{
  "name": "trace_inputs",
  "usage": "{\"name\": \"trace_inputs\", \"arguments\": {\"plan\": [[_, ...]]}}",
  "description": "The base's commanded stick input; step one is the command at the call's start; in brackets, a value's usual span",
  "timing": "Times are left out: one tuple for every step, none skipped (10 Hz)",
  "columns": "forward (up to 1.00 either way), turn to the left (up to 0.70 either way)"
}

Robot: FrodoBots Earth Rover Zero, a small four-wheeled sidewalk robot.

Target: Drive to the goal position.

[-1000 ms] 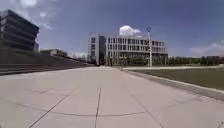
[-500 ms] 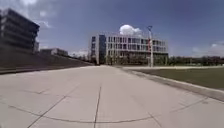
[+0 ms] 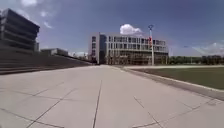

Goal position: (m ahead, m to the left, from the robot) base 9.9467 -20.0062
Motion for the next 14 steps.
{"name": "trace_inputs", "arguments": {"plan": [[0.3, 0.01], [0.3, 0.01], [0.3, 0.01], [0.3, 0.01], [0.3, 0.01], [0.3, 0.01], [0.3, 0.01], [0.3, 0.01], [0.3, 0.01], [0.3, 0.01], [0.3, 0.01], [0.3, 0.01], [0.3, 0.01], [0.3, 0.01]]}}
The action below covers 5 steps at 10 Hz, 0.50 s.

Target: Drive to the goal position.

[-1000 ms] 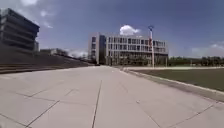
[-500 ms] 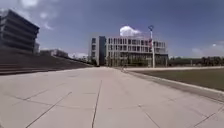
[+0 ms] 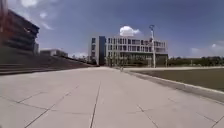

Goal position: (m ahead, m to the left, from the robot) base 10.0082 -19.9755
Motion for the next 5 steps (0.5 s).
{"name": "trace_inputs", "arguments": {"plan": [[0.3, 0.01], [0.3, 0.01], [0.3, 0.01], [0.3, 0.01], [0.3, 0.01]]}}
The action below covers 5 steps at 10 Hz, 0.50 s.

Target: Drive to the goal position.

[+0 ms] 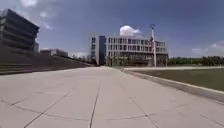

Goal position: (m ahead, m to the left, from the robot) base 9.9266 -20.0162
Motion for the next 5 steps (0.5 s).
{"name": "trace_inputs", "arguments": {"plan": [[0.3, 0.01], [0.3, 0.01], [0.3, 0.01], [0.3, 0.01], [0.3, 0.01]]}}
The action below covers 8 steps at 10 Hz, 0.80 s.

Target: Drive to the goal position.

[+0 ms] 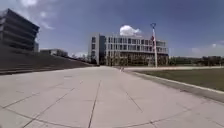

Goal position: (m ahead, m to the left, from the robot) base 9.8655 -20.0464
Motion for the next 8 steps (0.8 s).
{"name": "trace_inputs", "arguments": {"plan": [[0.3, 0.01], [0.3, 0.01], [0.3, 0.01], [0.3, 0.01], [0.3, 0.01], [0.3, 0.01], [0.3, 0.01], [0.3, 0.01]]}}
